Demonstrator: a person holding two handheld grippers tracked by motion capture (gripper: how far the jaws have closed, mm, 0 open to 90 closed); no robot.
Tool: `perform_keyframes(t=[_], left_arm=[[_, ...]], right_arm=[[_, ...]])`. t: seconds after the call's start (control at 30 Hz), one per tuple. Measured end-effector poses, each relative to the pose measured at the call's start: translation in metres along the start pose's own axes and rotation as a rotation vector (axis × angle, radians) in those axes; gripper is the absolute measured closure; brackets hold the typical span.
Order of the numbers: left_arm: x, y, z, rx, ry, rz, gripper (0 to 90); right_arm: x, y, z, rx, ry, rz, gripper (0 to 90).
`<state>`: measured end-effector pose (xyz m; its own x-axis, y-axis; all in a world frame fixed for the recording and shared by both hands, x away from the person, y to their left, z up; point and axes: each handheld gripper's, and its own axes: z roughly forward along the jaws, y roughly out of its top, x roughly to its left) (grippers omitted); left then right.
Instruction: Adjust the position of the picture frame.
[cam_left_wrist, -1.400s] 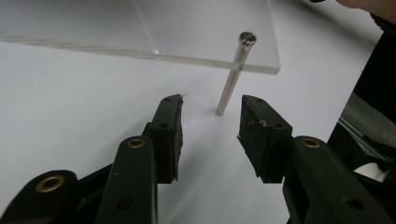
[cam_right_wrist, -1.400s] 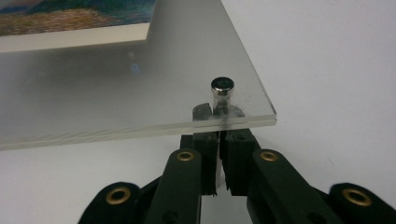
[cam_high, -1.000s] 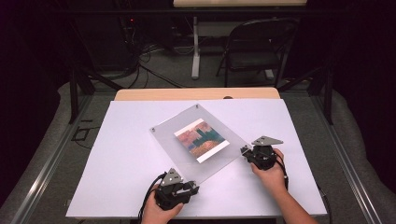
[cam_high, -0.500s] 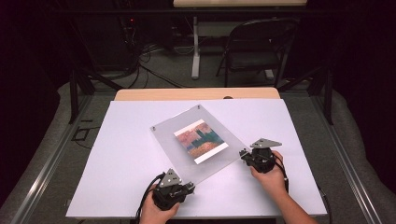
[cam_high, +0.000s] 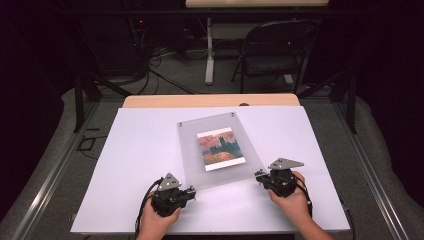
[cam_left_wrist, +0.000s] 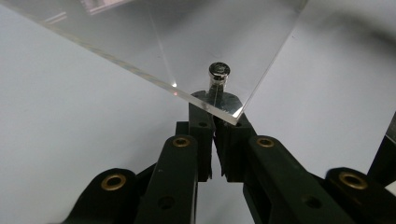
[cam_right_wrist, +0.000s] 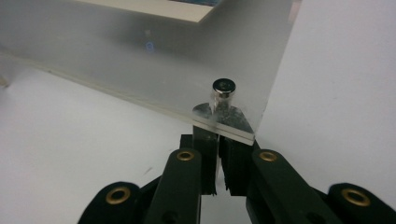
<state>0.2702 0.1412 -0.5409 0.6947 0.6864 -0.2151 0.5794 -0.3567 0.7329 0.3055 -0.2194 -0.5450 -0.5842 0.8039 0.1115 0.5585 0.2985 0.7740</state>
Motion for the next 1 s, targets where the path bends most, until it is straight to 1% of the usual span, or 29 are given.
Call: perform_keyframes(t=[0.03, 0.1, 0.17, 0.2, 0.23, 0.3, 0.37, 0.4, 0.43, 0.47, 0.57, 0.6, 0.73, 0.87, 0.93, 1.0], left_arm=[[0.002, 0.000, -0.003, 0.004, 0.009, -0.002, 85.4], [0.007, -0.001, -0.005, 0.010, 0.021, -0.010, 85.4], [0.011, -0.003, -0.007, 0.022, 0.029, -0.016, 85.3], [0.013, -0.004, -0.007, 0.026, 0.031, -0.009, 85.3], [0.014, -0.004, -0.008, 0.026, 0.033, -0.011, 85.3], [0.017, -0.004, -0.011, 0.031, 0.037, -0.007, 85.3], [0.021, -0.005, -0.013, 0.030, 0.047, -0.011, 85.3], [0.024, -0.006, -0.014, 0.028, 0.039, -0.022, 85.3], [0.024, -0.006, -0.014, 0.028, 0.039, -0.022, 85.3], [0.025, -0.007, -0.015, 0.021, 0.037, -0.024, 85.2], [0.024, -0.009, -0.015, 0.015, 0.037, -0.016, 85.2], [0.023, -0.009, -0.015, 0.018, 0.044, -0.009, 85.3], [0.020, -0.010, -0.016, 0.021, 0.033, 0.004, 85.3], [0.020, -0.010, -0.016, 0.019, 0.030, -0.003, 85.2], [0.019, -0.011, -0.016, 0.017, 0.030, -0.006, 85.1], [0.019, -0.011, -0.016, 0.021, 0.028, 0.001, 85.1]], right_arm=[[0.002, 0.000, -0.001, 0.001, 0.007, 0.007, 85.6], [0.008, -0.002, -0.003, 0.003, 0.025, 0.000, 85.6], [0.016, -0.003, -0.004, 0.019, 0.038, -0.010, 85.6], [0.020, -0.004, -0.004, 0.027, 0.044, -0.016, 85.6], [0.022, -0.005, -0.004, 0.028, 0.048, -0.011, 85.6], [0.026, -0.005, -0.004, 0.033, 0.054, -0.018, 85.6], [0.031, -0.006, -0.004, 0.037, 0.070, -0.022, 85.6], [0.033, -0.006, -0.004, 0.038, 0.075, -0.022, 85.6], [0.033, -0.006, -0.004, 0.038, 0.075, -0.022, 85.6], [0.037, -0.006, -0.003, 0.042, 0.081, -0.033, 85.6], [0.036, -0.007, -0.003, 0.045, 0.088, -0.025, 85.5], [0.035, -0.007, -0.003, 0.052, 0.089, -0.026, 85.6], [0.035, -0.010, -0.005, 0.062, 0.095, -0.023, 85.5], [0.035, -0.010, -0.005, 0.062, 0.095, -0.033, 85.4], [0.035, -0.010, -0.005, 0.065, 0.097, -0.027, 85.5], [0.034, -0.011, -0.006, 0.065, 0.098, -0.027, 85.5]])
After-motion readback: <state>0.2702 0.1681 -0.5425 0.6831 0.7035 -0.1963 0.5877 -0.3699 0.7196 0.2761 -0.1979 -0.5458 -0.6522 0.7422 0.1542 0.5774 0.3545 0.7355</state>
